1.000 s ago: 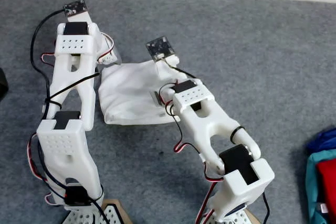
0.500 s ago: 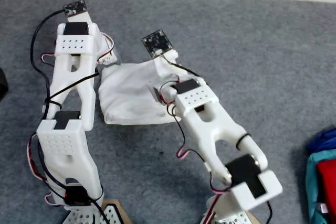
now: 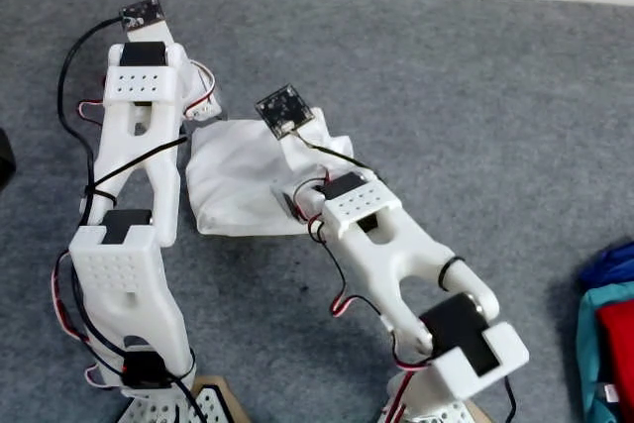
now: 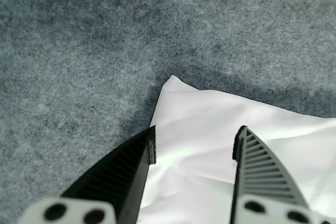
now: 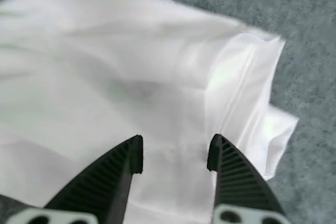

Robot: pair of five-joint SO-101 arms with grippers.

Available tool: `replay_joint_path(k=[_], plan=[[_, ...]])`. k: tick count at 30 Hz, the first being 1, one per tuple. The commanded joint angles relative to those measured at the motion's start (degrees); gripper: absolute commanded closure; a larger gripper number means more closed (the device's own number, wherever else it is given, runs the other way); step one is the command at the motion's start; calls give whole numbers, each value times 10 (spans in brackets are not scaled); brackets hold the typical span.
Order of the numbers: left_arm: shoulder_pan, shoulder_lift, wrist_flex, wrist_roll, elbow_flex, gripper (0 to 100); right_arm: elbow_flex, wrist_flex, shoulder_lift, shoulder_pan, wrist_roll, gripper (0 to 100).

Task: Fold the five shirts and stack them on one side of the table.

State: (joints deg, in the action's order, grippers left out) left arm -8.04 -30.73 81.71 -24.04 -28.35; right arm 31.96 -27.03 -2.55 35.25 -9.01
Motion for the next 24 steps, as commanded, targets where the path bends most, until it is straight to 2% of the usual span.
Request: replay_joint_path(k=[1, 5, 11, 17, 24], plan=[[0, 7, -6, -3, -8, 752, -20, 7, -8, -9, -3, 789], [0, 7, -6, -3, -8, 752, -19, -6, -11, -18, -3, 805], [0, 5, -6, -3, -8, 752, -22, -44, -10, -28, -3, 995], [0, 4, -7, -3, -8, 752, -17, -71, 43, -42, -3, 991], [7, 3, -8, -3, -6, 752, 79, -67, 189, -68, -3, 991]])
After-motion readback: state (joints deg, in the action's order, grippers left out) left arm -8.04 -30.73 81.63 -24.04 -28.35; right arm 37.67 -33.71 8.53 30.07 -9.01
